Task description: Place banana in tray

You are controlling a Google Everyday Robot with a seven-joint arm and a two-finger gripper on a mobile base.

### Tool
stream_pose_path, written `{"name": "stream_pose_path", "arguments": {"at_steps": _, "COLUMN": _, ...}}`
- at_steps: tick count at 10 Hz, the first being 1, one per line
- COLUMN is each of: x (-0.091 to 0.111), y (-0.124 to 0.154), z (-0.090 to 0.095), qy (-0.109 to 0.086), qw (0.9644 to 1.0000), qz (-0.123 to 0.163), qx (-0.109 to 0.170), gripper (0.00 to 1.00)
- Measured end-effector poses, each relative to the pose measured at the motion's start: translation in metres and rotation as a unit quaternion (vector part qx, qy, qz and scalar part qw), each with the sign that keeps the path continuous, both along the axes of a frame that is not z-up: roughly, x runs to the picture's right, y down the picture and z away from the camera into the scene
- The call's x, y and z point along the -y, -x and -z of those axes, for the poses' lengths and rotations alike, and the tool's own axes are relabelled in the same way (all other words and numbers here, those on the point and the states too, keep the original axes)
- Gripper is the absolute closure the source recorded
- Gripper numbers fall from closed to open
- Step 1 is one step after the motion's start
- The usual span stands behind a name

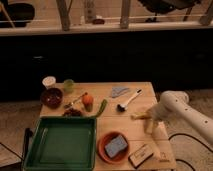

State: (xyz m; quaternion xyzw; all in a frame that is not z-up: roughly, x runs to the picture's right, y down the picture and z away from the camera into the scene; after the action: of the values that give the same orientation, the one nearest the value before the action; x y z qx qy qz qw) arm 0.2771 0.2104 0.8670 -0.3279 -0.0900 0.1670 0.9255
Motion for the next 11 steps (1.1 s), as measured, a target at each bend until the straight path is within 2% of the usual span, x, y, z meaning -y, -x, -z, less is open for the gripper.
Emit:
{"name": "stream_pose_path", "arguments": {"at_steps": 4, "x": -0.001, "y": 0.001, "z": 0.000, "qy": 0.002, "qw": 1.0000, "qz": 0.000, "qx": 0.001, "gripper": 0.20}}
{"name": "stream_pose_path", "arguments": {"at_steps": 11, "x": 0.002, "y": 0.017, "z": 0.004, "qy": -0.014, "qw": 0.9995, "qz": 0.024, "qx": 0.013, "gripper": 0.22}}
